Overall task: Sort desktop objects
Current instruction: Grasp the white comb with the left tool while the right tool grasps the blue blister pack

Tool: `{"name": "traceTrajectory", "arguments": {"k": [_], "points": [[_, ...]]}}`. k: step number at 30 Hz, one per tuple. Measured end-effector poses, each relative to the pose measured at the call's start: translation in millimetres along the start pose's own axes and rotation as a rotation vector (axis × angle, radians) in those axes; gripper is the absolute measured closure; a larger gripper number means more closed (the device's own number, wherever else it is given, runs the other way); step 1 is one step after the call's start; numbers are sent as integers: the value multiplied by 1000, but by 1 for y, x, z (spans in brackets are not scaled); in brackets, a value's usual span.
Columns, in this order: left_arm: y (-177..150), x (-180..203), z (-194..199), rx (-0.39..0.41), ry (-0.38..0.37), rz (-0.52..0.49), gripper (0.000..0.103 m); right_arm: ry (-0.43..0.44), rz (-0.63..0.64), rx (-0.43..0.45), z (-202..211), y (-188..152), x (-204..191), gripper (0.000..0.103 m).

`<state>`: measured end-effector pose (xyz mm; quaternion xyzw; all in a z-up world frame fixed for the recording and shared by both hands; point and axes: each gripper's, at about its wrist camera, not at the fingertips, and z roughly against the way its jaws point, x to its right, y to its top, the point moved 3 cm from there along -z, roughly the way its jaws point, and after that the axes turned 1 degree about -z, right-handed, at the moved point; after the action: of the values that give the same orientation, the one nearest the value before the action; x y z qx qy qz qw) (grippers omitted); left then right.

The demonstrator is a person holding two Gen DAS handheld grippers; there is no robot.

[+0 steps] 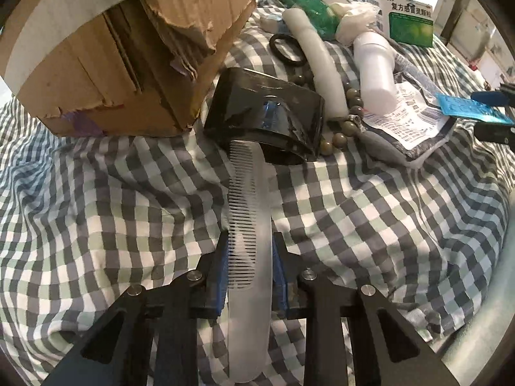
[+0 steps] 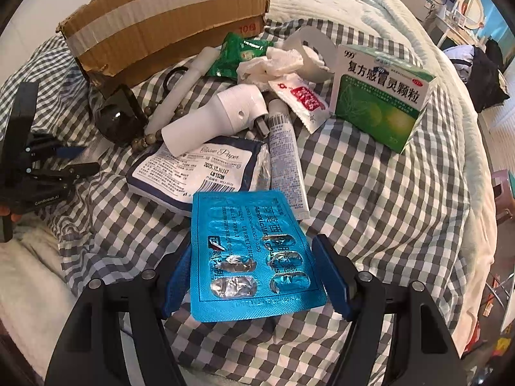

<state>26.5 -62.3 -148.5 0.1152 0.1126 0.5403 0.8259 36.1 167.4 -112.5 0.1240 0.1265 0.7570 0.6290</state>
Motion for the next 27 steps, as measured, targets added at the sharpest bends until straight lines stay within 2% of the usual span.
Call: {"name": "traceTrajectory", "arguments": {"k": [3,9,10,12,13,14,15,18,19,20,21,22,27], "points": [[-6,9,4,-4,-37,35,79,-3,0,12,3,2,1,32],[-5,-15,22,1,-85,73,79,-4,-3,21,6,4,1,35],[-17,-17,28,4,-98,89,79,0,-5,24,7,5,1,37],[-20,-20,35,10,-117,108,79,1,-4,24,8,7,0,43],[-23,-28,36,11,-122,117,79,0,2,19,8,8,-1,54],[-30,-30,32,11,-122,122,79,2,8,13,7,8,-3,73],[-31,-34,32,10,-121,127,79,7,15,4,6,8,-5,82],[-34,-19,29,5,-130,137,79,16,14,-12,1,5,-7,82],[-41,-24,32,4,-132,136,79,21,6,-13,1,5,-6,82],[-58,-22,33,6,-133,136,79,22,-1,-16,0,4,-5,69],[-59,-22,33,9,-132,135,79,15,-13,-24,-3,4,-3,41],[-49,-15,30,9,-134,134,79,11,-24,-20,-3,4,-2,32],[-60,-32,33,1,-134,152,79,-12,-48,-28,-9,6,6,30]]}}
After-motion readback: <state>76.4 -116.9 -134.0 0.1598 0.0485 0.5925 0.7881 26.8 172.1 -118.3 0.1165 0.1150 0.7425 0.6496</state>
